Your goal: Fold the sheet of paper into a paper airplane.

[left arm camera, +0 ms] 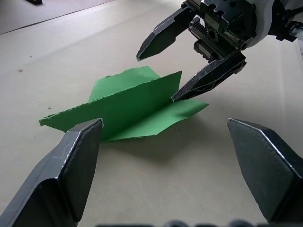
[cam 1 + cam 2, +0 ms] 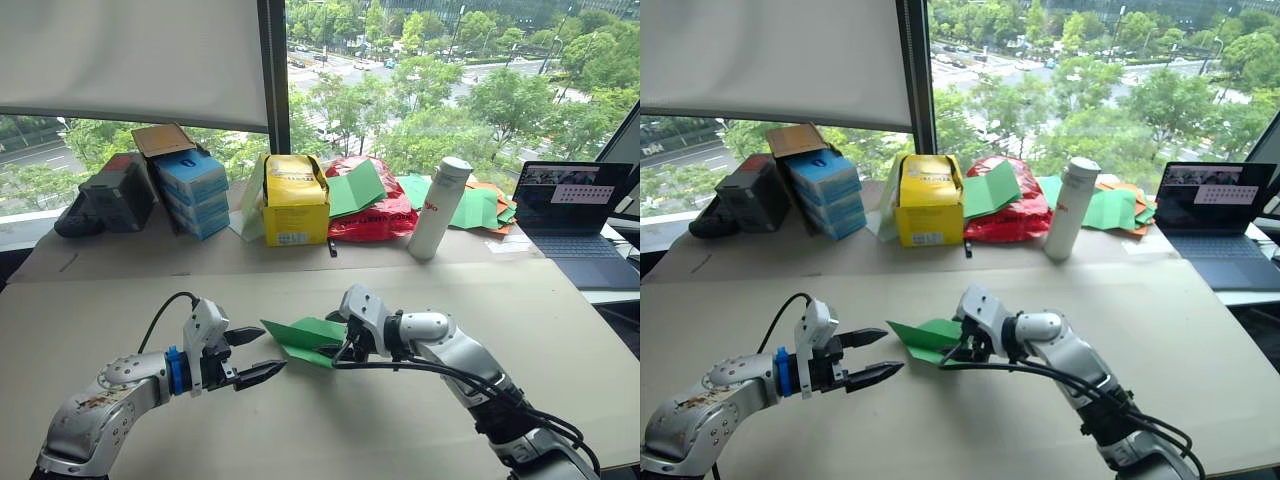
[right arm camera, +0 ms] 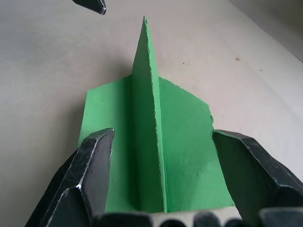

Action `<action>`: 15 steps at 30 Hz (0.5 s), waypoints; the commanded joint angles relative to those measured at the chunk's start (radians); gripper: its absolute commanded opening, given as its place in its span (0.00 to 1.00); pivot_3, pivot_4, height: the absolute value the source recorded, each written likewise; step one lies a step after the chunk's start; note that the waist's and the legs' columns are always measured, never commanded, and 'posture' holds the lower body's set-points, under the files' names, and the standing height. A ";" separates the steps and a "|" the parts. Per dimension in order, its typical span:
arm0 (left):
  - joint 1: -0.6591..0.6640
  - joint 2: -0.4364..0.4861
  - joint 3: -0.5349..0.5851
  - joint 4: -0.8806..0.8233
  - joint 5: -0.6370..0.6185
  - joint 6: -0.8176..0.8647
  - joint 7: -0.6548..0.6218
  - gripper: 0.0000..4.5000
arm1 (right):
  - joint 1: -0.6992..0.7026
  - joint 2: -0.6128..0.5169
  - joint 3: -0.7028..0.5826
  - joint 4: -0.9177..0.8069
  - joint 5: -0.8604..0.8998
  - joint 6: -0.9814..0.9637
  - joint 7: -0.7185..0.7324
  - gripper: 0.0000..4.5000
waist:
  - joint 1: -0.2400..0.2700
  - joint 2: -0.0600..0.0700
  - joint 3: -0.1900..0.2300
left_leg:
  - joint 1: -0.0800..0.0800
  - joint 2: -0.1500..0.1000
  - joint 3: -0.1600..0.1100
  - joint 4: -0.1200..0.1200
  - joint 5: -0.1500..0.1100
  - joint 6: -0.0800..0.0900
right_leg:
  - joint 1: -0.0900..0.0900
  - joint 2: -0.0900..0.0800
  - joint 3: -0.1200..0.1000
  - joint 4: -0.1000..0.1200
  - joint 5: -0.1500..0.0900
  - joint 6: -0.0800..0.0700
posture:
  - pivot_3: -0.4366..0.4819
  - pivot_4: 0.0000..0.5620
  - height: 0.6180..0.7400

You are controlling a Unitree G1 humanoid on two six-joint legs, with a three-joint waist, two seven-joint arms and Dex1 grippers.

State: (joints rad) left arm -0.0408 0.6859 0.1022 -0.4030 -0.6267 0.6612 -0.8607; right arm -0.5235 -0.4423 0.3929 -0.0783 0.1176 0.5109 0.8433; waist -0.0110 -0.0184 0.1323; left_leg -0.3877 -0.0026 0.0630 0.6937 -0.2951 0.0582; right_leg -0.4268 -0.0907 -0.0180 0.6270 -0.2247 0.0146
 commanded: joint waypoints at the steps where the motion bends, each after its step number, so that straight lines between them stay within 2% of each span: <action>1: 0.005 0.005 0.006 -0.046 -0.012 0.000 0.006 0.99 | -0.018 0.007 0.002 0.004 -0.021 -0.034 0.004 0.81 | 0.000 0.000 0.000 | 0.000 0.000 0.000 0.000 0.000 0.000 | 0.000 0.000 0.000 0.000 0.000 0.000 | 0.48 0.27 1.00; 15: 0.008 0.004 -0.010 -0.060 -0.009 -0.004 0.016 0.99 | -0.038 0.060 0.023 0.033 -0.066 -0.043 0.007 0.81 | -0.001 0.000 0.000 | 0.000 0.000 0.000 0.000 0.002 -0.004 | -0.001 0.000 0.000 0.000 0.000 0.000 | 0.48 0.27 1.00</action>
State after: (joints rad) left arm -0.0272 0.6859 0.0941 -0.4227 -0.6280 0.6608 -0.8440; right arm -0.5407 -0.3868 0.4252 -0.0321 0.0546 0.4907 0.8483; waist -0.0121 -0.0183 0.1324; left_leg -0.3878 -0.0027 0.0630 0.6934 -0.2927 0.0538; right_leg -0.4274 -0.0909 -0.0178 0.6272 -0.2246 0.0145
